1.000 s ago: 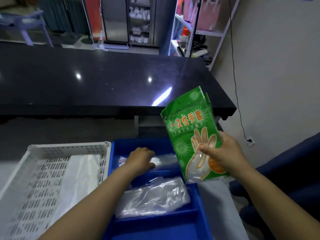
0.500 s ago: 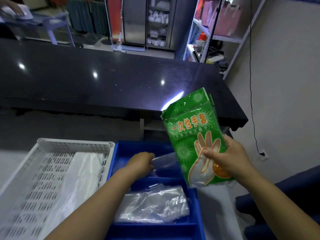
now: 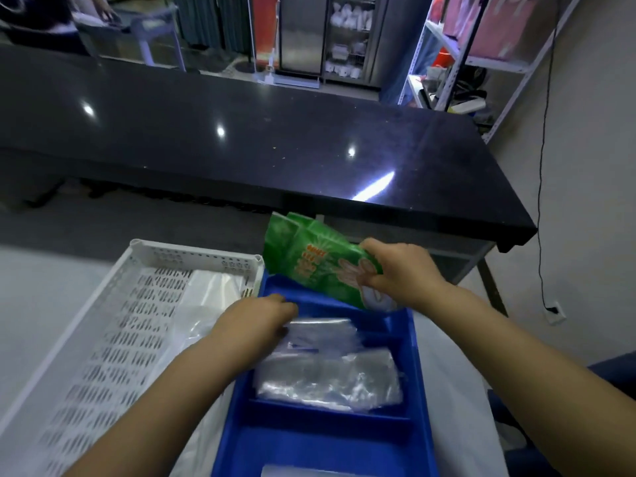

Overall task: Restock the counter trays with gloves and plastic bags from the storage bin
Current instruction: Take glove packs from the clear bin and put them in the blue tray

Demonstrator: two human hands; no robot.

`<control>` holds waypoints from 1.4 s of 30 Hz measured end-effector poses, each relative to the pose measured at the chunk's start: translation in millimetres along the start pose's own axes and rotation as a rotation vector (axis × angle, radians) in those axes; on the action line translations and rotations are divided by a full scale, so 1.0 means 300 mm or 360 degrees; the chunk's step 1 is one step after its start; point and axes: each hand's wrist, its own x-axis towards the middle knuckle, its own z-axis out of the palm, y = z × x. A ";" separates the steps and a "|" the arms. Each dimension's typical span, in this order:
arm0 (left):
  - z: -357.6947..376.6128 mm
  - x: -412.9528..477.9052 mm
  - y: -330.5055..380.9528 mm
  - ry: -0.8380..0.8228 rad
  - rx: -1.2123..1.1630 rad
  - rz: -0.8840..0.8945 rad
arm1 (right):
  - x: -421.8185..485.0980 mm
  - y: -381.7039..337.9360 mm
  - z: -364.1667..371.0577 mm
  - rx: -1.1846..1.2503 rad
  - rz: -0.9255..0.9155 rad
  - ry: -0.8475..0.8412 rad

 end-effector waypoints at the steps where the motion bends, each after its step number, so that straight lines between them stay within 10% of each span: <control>1: 0.001 -0.021 -0.003 -0.0033 -0.0039 0.0011 | 0.019 -0.010 0.022 -0.0079 -0.0065 -0.0084; 9: 0.020 -0.107 -0.016 -0.0068 -0.0192 -0.0013 | 0.130 -0.023 0.117 -0.0142 -0.0215 -0.0567; 16: 0.020 -0.104 -0.009 -0.0048 -0.0235 0.0020 | 0.127 -0.014 0.196 -0.0344 -0.0172 -0.0219; 30: 0.021 -0.060 -0.016 -0.0006 -0.0267 0.0075 | 0.137 -0.031 0.193 0.0136 0.0014 -0.0534; 34: 0.026 -0.050 -0.011 0.0015 -0.0294 0.0075 | 0.094 -0.034 0.204 -0.0079 -0.0036 -0.0122; 42: -0.092 0.107 0.018 0.0289 -0.0216 0.0080 | -0.025 -0.075 -0.010 0.1102 0.0028 -0.0267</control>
